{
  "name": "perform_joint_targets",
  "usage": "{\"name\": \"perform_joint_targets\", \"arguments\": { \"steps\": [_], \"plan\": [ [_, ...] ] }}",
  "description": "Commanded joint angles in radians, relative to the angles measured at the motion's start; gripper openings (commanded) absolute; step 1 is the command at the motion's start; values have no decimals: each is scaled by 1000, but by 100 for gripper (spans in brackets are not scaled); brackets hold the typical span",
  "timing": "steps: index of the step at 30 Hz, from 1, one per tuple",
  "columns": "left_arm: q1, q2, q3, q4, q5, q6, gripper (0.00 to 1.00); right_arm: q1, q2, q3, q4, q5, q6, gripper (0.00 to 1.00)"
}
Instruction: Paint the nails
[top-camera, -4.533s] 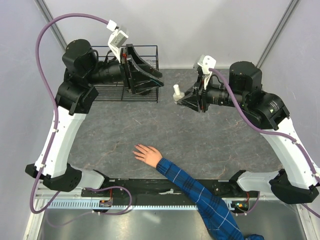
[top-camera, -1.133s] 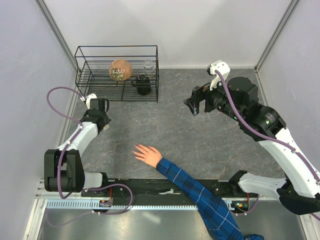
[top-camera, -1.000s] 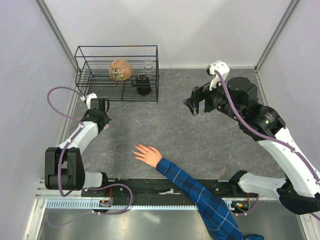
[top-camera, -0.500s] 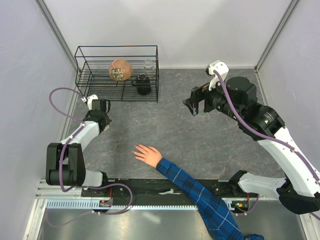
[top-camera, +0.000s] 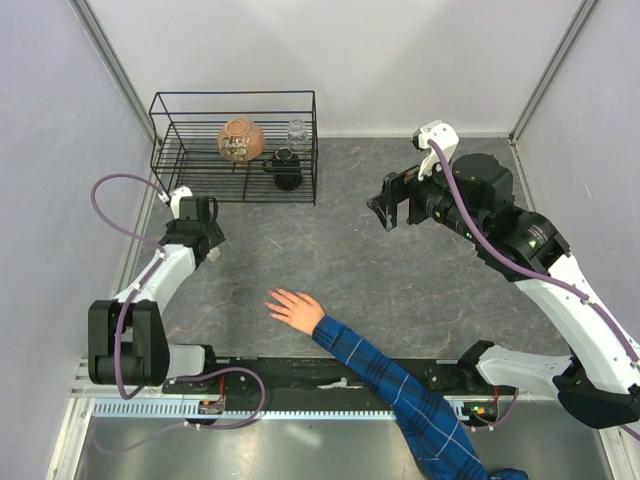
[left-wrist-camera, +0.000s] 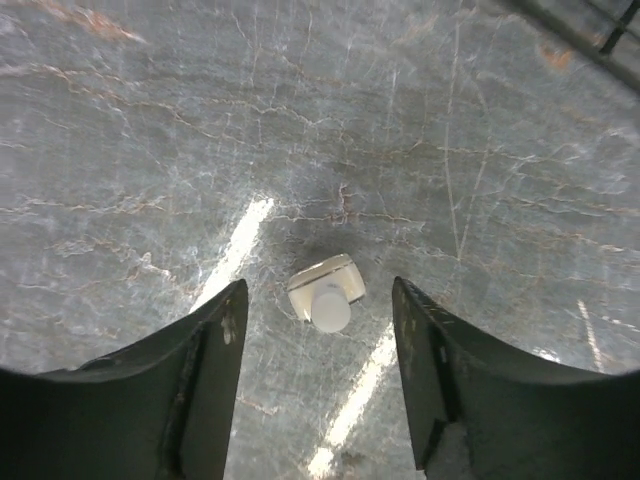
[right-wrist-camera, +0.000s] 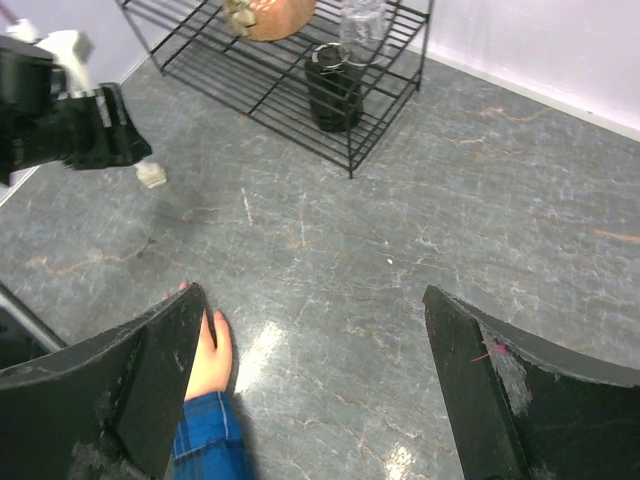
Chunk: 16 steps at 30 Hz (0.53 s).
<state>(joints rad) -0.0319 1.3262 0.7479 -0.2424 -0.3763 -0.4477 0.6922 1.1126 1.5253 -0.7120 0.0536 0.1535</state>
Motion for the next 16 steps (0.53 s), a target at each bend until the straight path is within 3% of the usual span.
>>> {"name": "perform_joint_targets", "arguments": {
  "steps": [1,6,8,10,14,16],
  "plan": [
    [6,-100,140,-133,-20,-68,69,4,-8,36,19,171,53,98],
    [4,-136,376,-354,121,-124,71,4,12,150,-1,389,70,98],
    [4,-148,514,-373,245,-126,71,4,32,214,-18,507,86,98],
    [1,-163,643,-367,330,-126,74,4,46,249,-32,529,52,98],
    [-40,-157,875,-351,505,-85,99,4,70,367,-38,546,63,98],
    [-69,-145,1011,-354,522,-30,100,4,101,450,-55,555,81,98]
  ]
}}
